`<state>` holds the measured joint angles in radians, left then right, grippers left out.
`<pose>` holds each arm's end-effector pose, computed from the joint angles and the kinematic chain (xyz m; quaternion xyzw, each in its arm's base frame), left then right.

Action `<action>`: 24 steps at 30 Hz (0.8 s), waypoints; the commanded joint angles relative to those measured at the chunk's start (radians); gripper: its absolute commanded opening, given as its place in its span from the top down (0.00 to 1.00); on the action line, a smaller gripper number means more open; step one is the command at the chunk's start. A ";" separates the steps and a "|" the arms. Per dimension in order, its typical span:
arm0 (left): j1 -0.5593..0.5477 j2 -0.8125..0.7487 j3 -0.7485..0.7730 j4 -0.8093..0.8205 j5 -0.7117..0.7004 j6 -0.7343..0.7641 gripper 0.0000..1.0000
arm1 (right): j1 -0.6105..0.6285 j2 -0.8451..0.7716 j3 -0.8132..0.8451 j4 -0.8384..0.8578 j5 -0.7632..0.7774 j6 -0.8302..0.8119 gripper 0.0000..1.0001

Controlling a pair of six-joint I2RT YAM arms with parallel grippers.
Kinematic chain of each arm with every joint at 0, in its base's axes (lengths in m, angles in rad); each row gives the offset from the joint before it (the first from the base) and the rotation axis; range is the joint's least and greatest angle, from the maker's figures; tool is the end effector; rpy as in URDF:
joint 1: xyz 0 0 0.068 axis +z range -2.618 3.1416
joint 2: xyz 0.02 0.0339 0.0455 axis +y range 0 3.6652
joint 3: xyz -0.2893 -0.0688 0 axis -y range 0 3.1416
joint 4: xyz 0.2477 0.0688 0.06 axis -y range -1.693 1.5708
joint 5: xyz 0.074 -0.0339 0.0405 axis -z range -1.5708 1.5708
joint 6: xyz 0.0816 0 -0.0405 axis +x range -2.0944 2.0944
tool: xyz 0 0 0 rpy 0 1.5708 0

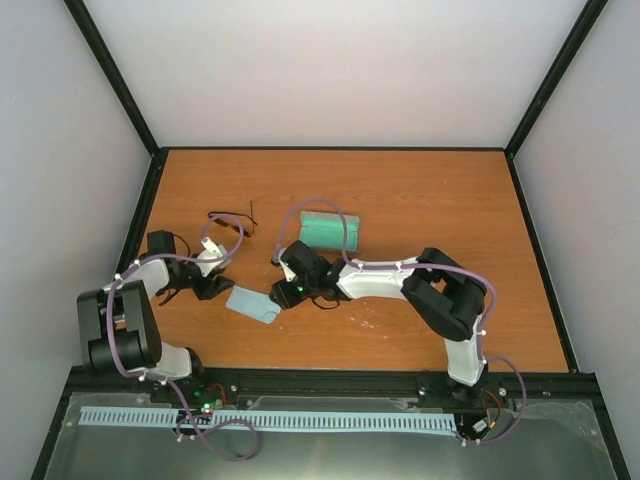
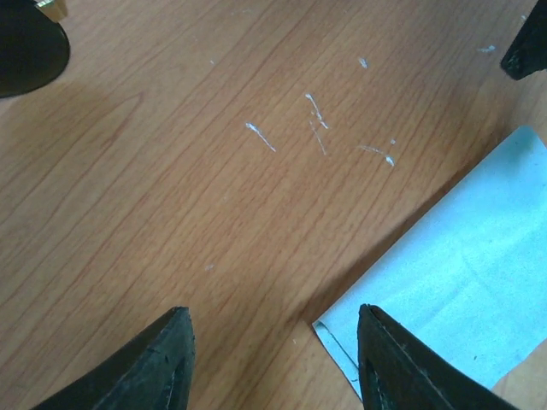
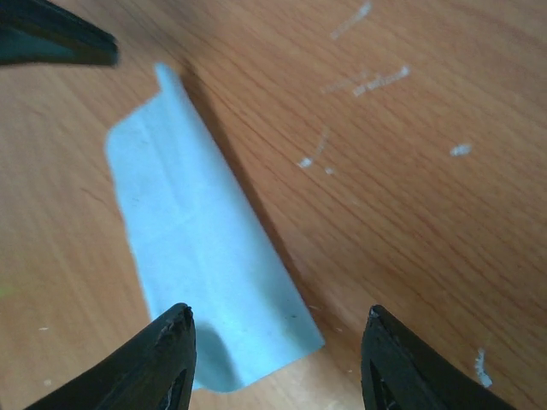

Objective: Organize the sunglasses
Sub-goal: Fold the glasses cleaning cloth at the center of the board, then pick up the glasses cleaning cloth from the center of the board.

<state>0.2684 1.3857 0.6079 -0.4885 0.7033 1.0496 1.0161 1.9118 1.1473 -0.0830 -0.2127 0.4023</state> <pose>0.2321 0.0091 0.1368 0.4016 0.8382 -0.1820 0.3210 0.2165 0.3821 0.1427 -0.3168 0.8752 0.3045 0.2023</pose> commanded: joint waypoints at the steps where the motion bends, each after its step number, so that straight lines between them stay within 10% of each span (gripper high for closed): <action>1: 0.003 0.068 0.056 -0.053 0.049 0.083 0.47 | -0.001 0.068 0.039 -0.083 0.038 0.032 0.48; 24: -0.041 0.223 0.091 -0.019 0.046 0.118 0.49 | 0.004 0.107 0.020 -0.142 0.024 0.062 0.54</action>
<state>0.2329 1.5909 0.6674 -0.5156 0.7250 1.1339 1.0161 1.9995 1.2060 -0.1448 -0.1932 0.4431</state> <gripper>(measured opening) 0.514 0.467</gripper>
